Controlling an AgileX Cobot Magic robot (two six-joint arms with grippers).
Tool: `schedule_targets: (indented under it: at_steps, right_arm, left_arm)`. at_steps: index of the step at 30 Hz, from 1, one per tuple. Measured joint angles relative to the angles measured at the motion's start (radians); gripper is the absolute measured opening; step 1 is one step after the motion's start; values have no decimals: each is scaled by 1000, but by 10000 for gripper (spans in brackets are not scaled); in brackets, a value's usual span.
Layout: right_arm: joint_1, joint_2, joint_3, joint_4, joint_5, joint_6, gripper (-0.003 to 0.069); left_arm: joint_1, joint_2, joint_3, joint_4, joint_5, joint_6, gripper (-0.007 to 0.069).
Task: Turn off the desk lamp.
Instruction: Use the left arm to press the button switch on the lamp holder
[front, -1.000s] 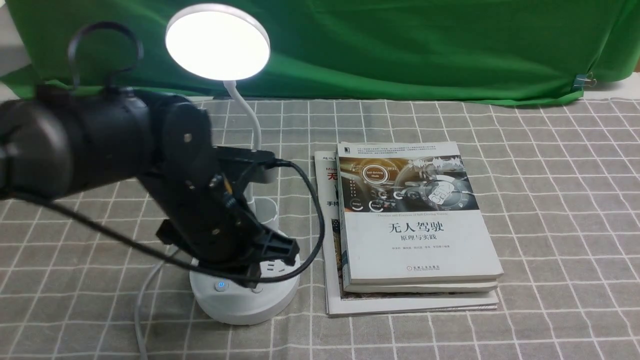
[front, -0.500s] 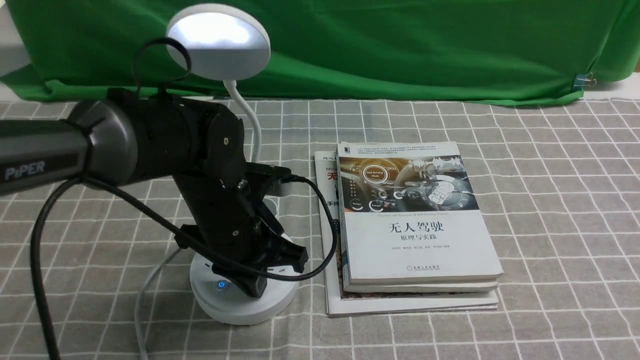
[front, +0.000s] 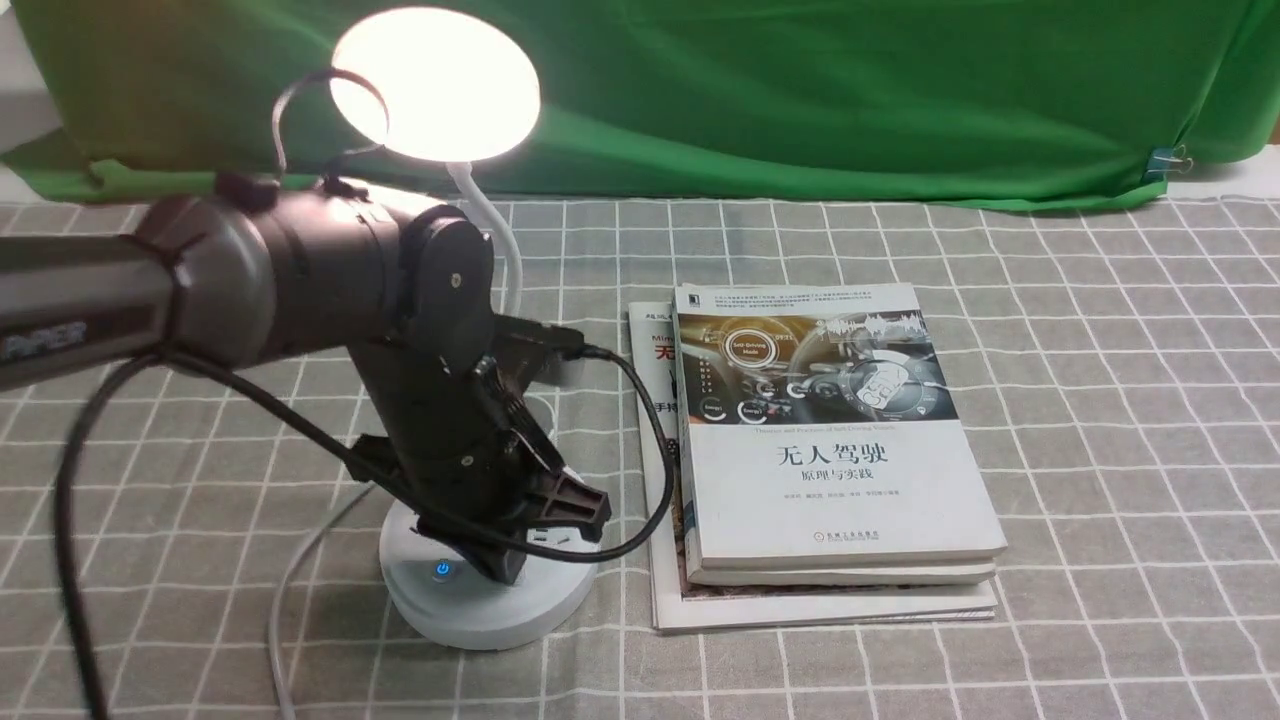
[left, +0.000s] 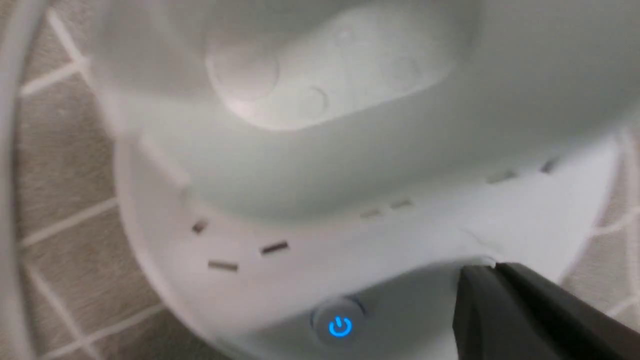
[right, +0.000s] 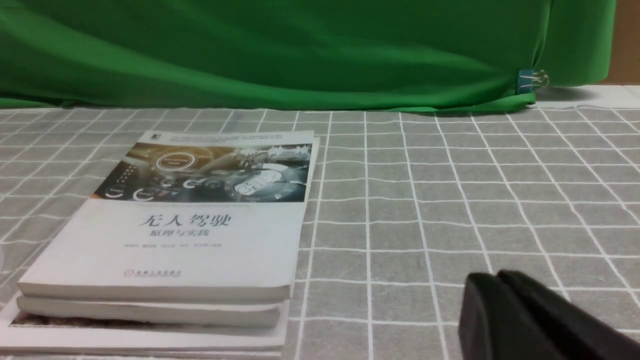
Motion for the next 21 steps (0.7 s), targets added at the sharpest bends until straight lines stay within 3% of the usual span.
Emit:
schedule_targets:
  at_steps: [21]
  right_arm:
    - [0, 0, 0, 0, 1, 0, 36]
  left_arm:
    - [-2, 60, -14, -5, -12, -2, 1]
